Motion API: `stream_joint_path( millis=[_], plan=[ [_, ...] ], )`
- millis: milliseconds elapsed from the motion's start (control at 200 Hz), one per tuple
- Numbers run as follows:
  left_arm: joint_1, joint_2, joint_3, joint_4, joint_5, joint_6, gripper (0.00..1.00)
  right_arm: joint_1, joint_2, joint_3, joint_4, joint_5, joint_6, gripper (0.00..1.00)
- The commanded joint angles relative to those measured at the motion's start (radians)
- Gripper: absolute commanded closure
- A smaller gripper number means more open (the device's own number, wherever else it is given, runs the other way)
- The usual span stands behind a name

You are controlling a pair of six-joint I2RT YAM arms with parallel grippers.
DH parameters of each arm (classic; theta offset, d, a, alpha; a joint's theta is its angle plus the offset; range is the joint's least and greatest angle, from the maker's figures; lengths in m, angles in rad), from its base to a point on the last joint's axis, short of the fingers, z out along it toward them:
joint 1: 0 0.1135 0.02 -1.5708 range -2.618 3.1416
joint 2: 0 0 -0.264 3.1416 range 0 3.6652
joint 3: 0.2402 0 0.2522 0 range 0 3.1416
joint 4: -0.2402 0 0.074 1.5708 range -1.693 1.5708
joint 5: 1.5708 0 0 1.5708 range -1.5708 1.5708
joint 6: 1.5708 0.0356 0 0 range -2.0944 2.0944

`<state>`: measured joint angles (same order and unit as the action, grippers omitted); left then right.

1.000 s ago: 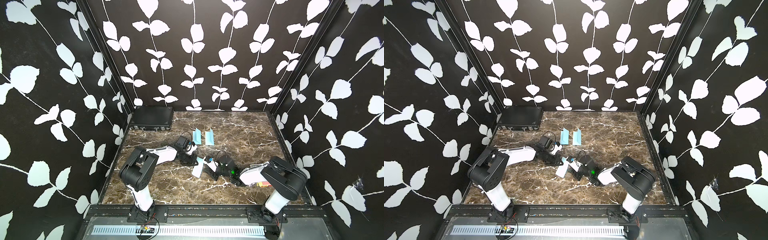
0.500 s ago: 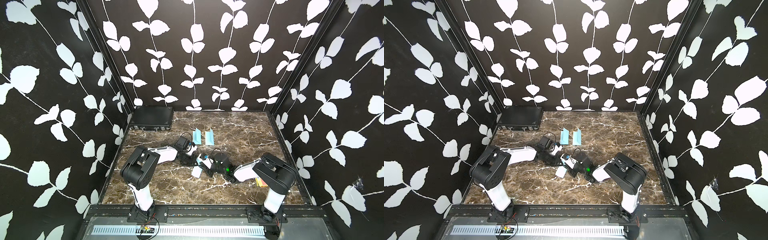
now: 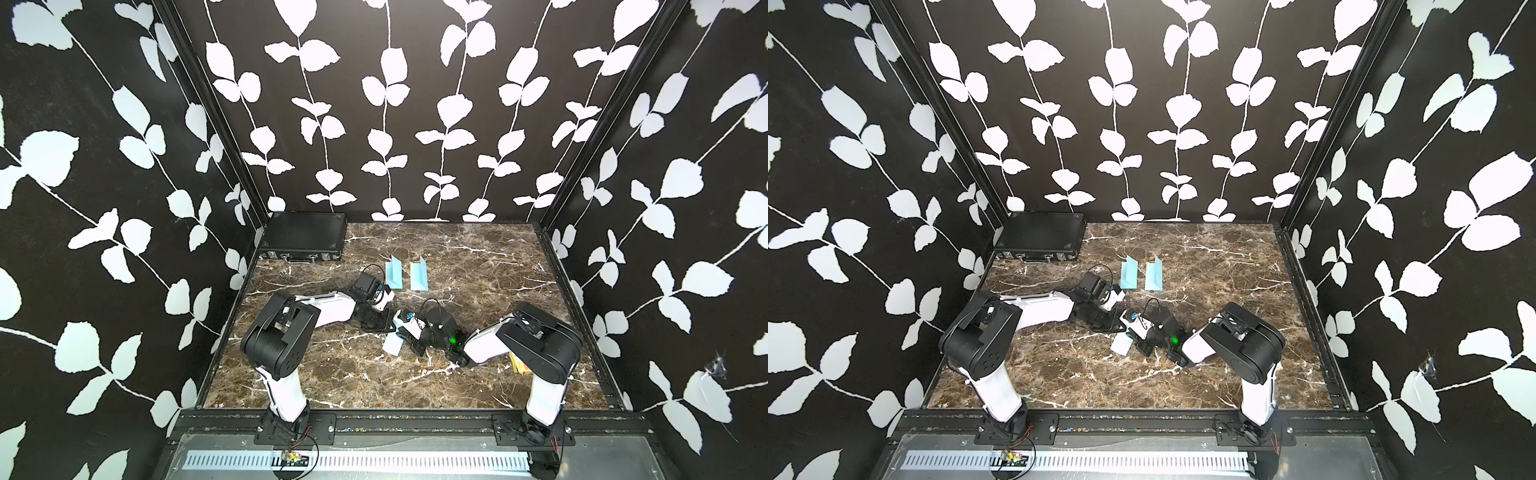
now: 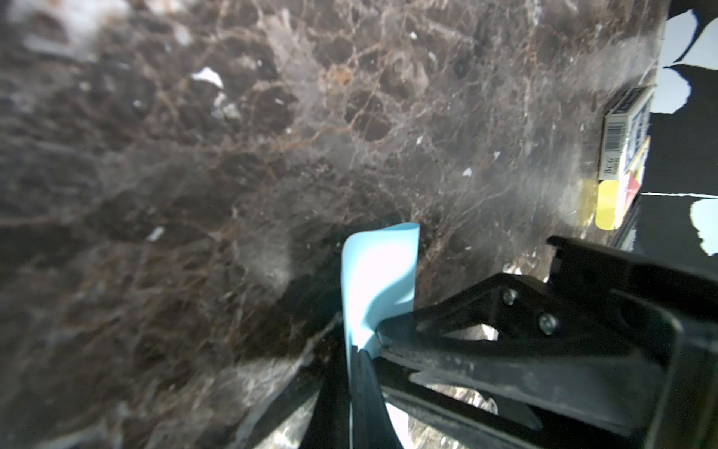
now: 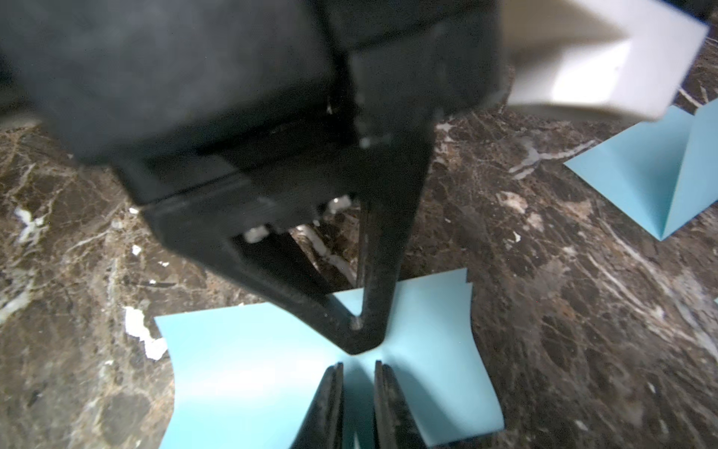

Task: Fold the square paper along the opposite sides
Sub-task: Smooth out the paper at the center of the board.

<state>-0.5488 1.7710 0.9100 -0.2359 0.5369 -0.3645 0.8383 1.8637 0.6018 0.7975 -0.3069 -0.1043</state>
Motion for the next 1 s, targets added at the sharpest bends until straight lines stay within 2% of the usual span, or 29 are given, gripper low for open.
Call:
stream_joint_path(
  millis=[0,275,335,380,675,995],
  plan=[
    [-0.002,0.018,0.001,-0.064,-0.052,0.015,0.90,0.010,0.031,0.028,0.011,-0.002,0.009,0.82],
    [-0.002,0.021,0.007,-0.084,-0.055,0.016,0.91,0.013,0.047,0.038,0.012,-0.003,0.018,0.83],
    [-0.002,0.023,0.008,-0.090,-0.060,0.015,0.93,0.013,0.046,0.039,0.016,-0.007,0.020,0.83],
    [-0.002,0.025,0.013,-0.100,-0.067,0.016,1.00,0.013,0.046,0.040,0.018,-0.009,0.022,0.83],
    [-0.002,0.036,0.023,-0.130,-0.111,0.030,1.00,0.018,-0.046,0.039,0.017,-0.026,0.043,0.86],
    [-0.001,0.041,0.018,-0.118,-0.152,0.036,1.00,0.059,0.071,0.014,0.033,0.051,0.037,0.90]
  ],
)
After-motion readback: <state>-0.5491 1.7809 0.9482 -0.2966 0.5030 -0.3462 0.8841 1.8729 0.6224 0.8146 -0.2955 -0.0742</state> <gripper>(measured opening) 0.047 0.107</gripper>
